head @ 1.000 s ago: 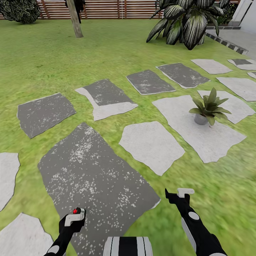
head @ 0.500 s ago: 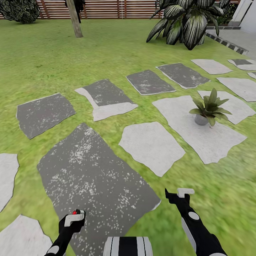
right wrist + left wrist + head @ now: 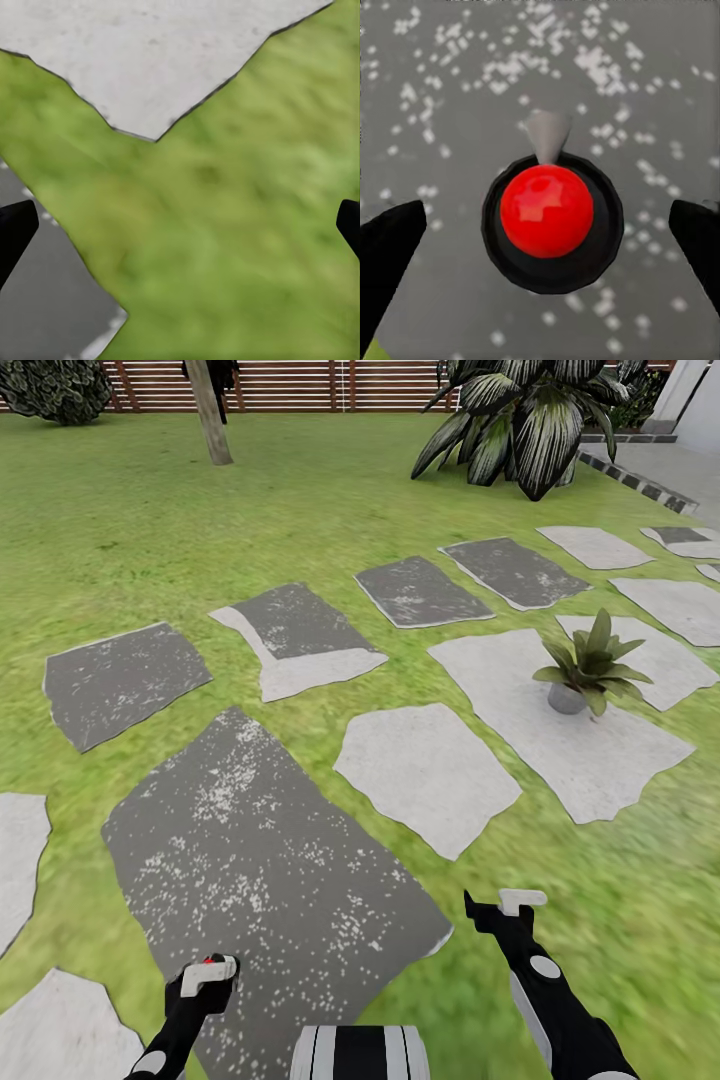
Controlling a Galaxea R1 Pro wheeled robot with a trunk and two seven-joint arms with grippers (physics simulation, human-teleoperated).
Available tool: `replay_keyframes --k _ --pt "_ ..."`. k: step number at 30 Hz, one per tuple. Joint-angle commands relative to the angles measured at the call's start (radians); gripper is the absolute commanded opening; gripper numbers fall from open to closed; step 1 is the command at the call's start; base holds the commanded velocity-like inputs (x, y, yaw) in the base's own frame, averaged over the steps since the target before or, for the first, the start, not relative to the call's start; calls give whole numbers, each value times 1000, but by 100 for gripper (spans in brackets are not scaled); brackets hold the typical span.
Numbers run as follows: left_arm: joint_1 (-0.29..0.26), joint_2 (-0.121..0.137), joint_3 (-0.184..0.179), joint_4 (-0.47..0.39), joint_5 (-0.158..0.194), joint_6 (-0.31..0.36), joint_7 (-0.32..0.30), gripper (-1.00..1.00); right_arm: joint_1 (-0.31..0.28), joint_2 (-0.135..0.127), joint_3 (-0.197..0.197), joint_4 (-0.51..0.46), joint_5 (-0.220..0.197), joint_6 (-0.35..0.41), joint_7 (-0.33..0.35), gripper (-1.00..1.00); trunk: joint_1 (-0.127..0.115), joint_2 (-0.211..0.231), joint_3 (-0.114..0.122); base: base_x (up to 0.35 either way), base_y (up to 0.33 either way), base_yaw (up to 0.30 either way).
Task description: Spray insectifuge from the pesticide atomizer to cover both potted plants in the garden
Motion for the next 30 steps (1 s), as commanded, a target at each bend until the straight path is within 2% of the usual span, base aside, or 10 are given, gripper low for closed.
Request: replay_keyframes --k 1,25,30 --pt "0 0 1 1 1 -3 0 -100 0 0 -1 1 1 -3 0 100 0 0 -1 0 0 0" --pt "1 1 2 -2 9 -3 0 -100 0 0 -1 1 2 -3 0 100 0 0 -1 0 0 0" --pt "1 1 1 -2 6 -3 -2 -100 0 -3 -1 2 2 -4 1 100 -2 1 19 0 0 0"
